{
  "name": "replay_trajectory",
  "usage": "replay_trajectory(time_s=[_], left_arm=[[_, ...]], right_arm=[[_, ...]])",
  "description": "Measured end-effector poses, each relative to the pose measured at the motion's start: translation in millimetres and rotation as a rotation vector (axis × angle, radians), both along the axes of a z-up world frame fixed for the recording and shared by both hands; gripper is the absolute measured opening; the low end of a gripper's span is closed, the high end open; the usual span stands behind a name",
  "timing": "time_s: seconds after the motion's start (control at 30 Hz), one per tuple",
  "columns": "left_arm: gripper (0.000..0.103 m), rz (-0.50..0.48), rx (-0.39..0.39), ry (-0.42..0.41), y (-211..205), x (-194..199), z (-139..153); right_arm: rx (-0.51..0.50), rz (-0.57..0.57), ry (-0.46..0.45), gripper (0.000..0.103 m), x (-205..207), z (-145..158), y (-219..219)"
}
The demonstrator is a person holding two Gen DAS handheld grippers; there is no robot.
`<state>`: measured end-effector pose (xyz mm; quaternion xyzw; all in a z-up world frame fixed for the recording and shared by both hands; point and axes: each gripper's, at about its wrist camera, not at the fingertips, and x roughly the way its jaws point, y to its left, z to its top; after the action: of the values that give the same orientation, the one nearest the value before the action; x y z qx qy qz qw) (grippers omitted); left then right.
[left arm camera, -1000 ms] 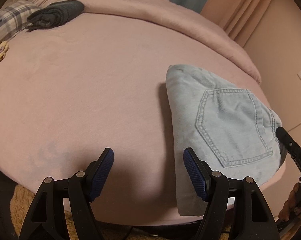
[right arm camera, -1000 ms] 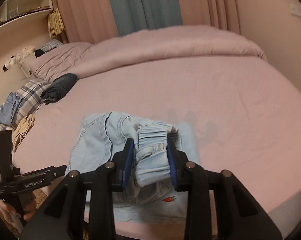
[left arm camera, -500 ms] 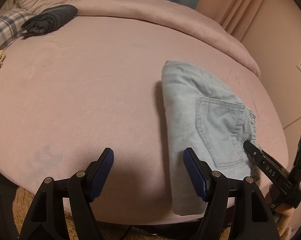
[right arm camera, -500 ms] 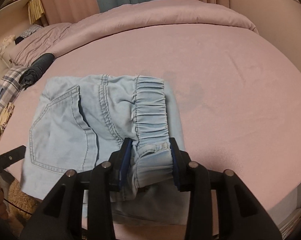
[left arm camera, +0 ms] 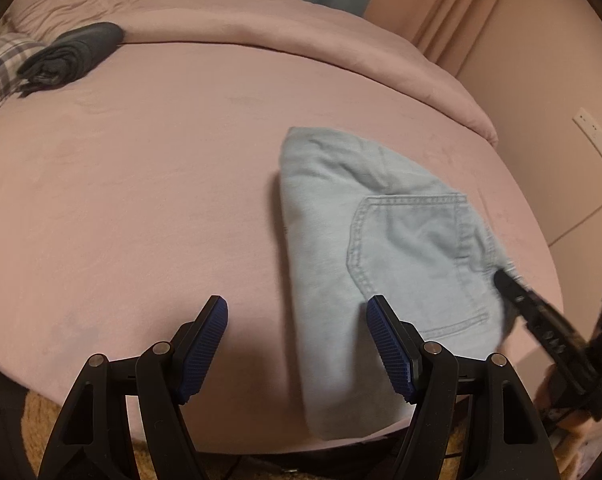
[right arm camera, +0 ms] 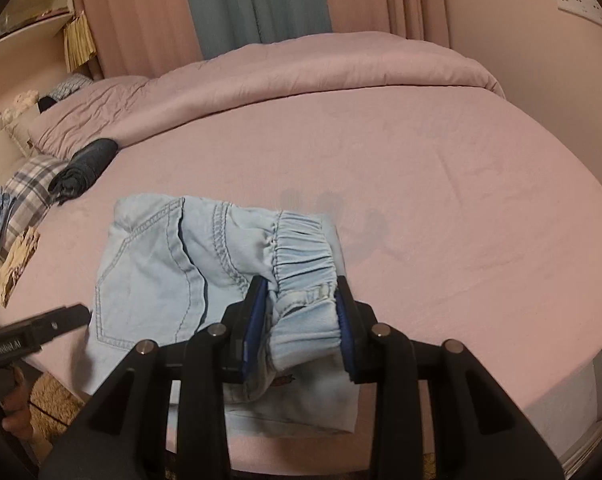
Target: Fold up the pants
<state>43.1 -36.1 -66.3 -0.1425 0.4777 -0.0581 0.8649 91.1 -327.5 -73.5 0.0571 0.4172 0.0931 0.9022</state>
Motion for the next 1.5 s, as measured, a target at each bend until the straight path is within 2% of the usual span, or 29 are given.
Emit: replay_trajectory(time_s=[0.07, 0.13, 0.27, 0.33, 0.37, 0.4, 0.47, 0.6, 0.63, 0.67, 0.73, 0.8, 0.9, 0.93, 1.03, 1.07, 1.1, 1.13, 1.17, 1.2, 1.27, 1.33, 1.43, 1.5], left_arm=[[0.072, -0.01, -0.006, 0.003, -0.5, 2.2, -2.8], [0.072, -0.035, -0.041, 0.025, -0.8, 6.8, -10.8], [0.072, -0.045, -0.078, 0.077, -3.1, 14.1, -24.7], [0.072, -0.054, -0.088, 0.091, -3.9, 15.7, -30.5], [0.072, -0.056, -0.094, 0.096, -4.9, 16.0, -32.3], [0.072, -0.057, -0.102, 0.104, -4.9, 17.1, -34.7], [0.072, -0.06, -0.108, 0.117, -6.4, 17.7, -37.8], [0.072, -0.101, -0.118, 0.134, -9.5, 28.0, -38.5], [0.072, -0.109, -0.113, 0.14, -11.3, 30.6, -39.4], [0.078, -0.114, -0.106, 0.143, -13.2, 34.5, -40.2], [0.081, -0.131, -0.107, 0.143, -18.4, 39.0, -42.3], [0.082, -0.142, -0.102, 0.134, -23.7, 43.6, -45.1], [0.082, -0.171, -0.101, 0.117, -31.6, 48.4, -47.3], [0.081, -0.175, -0.102, 0.117, -32.9, 49.8, -47.4], [0.067, -0.171, -0.114, 0.116, -34.5, 53.1, -47.3], [0.058, -0.165, -0.107, 0.116, -35.3, 53.2, -47.2], [0.053, -0.156, -0.096, 0.113, -35.5, 52.1, -46.3], [0.047, -0.144, -0.1, 0.107, -34.4, 50.3, -45.6], [0.041, -0.128, -0.104, 0.103, -32.5, 48.5, -44.8], [0.038, -0.121, -0.107, 0.1, -30.6, 46.1, -44.4], [0.029, -0.107, -0.121, 0.079, -28.2, 41.6, -38.6], [0.027, -0.112, -0.117, 0.059, -24.4, 36.1, -33.8], [0.025, -0.094, -0.106, 0.034, -16.7, 27.4, -22.5], [0.025, -0.084, -0.109, -0.009, -8.3, 22.1, -8.1]], right_arm=[[0.009, 0.002, 0.079, 0.033, 7.6, -23.0, -2.4], [0.05, -0.002, 0.11, 0.036, 11.5, -39.1, -5.8], [0.103, 0.001, 0.144, 0.039, 13.2, -35.4, -11.9], [0.119, -0.008, 0.16, 0.048, 12.4, -31.2, -13.7], [0.133, -0.014, 0.165, 0.057, 12.5, -28.7, -16.2], [0.158, -0.015, 0.163, 0.061, 12.4, -25.6, -20.5], [0.212, -0.025, 0.143, 0.061, 13.6, -17.5, -29.6], [0.25, -0.064, 0.18, 0.078, 24.1, -18.4, -42.9], [0.276, -0.06, 0.196, 0.078, 26.5, -21.7, -45.4], [0.302, -0.055, 0.207, 0.078, 26.9, -24.4, -47.1], [0.402, -0.032, 0.263, 0.078, 30.4, -37.9, -49.9], [0.457, 0.0, 0.315, 0.078, 32.6, -51.7, -46.9], [0.501, 0.055, 0.317, 0.079, 31.2, -62.1, -36.7], [0.524, 0.076, 0.325, 0.079, 33.4, -64.4, -33.0], [0.512, 0.105, 0.322, 0.079, 34.9, -66.9, -17.2], [0.489, 0.117, 0.312, 0.079, 34.1, -65.6, -10.3], [0.467, 0.114, 0.303, 0.073, 34.0, -63.8, -5.4], [0.447, 0.109, 0.295, 0.066, 35.2, -62.2, -1.4], [0.44, 0.106, 0.288, 0.054, 35.7, -62.0, 1.3], [0.433, 0.102, 0.271, 0.048, 30.9, -60.2, 6.5], [0.384, 0.095, 0.24, 0.044, 32.7, -54.5, 8.9], [0.359, 0.092, 0.216, 0.041, 29.9, -44.9, 13.5], [0.408, 0.111, 0.194, 0.038, 27.8, -26.7, 14.1], [0.402, 0.127, 0.167, 0.038, 28.5, -16.0, 17.7]])
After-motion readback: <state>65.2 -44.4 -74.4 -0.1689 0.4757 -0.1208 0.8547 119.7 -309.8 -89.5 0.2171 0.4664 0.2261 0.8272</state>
